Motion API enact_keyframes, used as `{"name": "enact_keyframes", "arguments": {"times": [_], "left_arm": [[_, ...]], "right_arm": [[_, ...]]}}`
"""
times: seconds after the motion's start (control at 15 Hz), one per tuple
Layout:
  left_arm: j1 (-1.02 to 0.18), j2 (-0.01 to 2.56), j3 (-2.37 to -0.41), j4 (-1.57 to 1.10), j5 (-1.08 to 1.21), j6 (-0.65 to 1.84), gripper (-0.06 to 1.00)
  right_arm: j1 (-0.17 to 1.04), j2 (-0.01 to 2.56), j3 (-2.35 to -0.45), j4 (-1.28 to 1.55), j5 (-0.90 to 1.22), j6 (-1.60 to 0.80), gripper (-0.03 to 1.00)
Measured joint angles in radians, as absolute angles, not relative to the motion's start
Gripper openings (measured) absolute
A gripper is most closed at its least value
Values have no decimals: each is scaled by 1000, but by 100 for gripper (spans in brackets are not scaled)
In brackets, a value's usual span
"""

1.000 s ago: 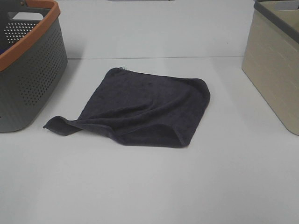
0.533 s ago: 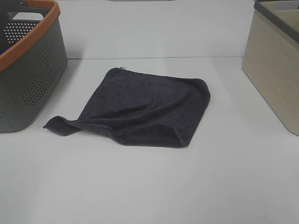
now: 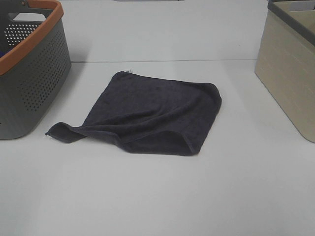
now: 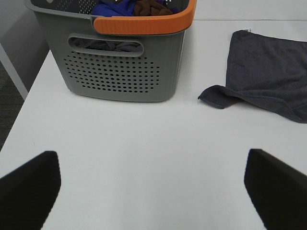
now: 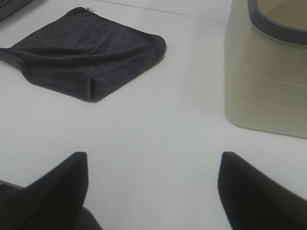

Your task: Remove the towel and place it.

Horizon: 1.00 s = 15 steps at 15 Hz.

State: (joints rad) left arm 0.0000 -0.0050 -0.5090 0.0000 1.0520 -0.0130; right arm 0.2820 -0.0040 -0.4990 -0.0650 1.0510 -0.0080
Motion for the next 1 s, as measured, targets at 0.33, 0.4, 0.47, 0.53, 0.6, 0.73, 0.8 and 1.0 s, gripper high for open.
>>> {"name": "enact_keyframes", "arguments": {"times": [0.33, 0.4, 0.47, 0.53, 0.6, 0.73, 0.8, 1.0], "left_arm": [[0, -5, -509, 0, 1052, -13, 98], [0, -5, -509, 0, 1052, -13, 98], [0, -5, -509, 0, 1052, -13, 98], [0, -5, -509, 0, 1052, -13, 98], [0, -5, -509, 0, 1052, -13, 98], [0, -5, -509, 0, 1052, -13, 98], [0, -5, -509, 0, 1052, -13, 98], [0, -5, -509, 0, 1052, -13, 98]], "right_arm": [[282, -4, -499, -65, 1051, -8, 74], [282, -4, -499, -65, 1051, -8, 74], [282, -4, -499, -65, 1051, -8, 74], [282, -4, -499, -65, 1051, -8, 74], [282, -4, -499, -65, 1051, -8, 74], [282, -4, -499, -65, 1051, -8, 74], [282, -4, -499, -65, 1051, -8, 74], [282, -4, -499, -65, 1051, -8, 74]]}}
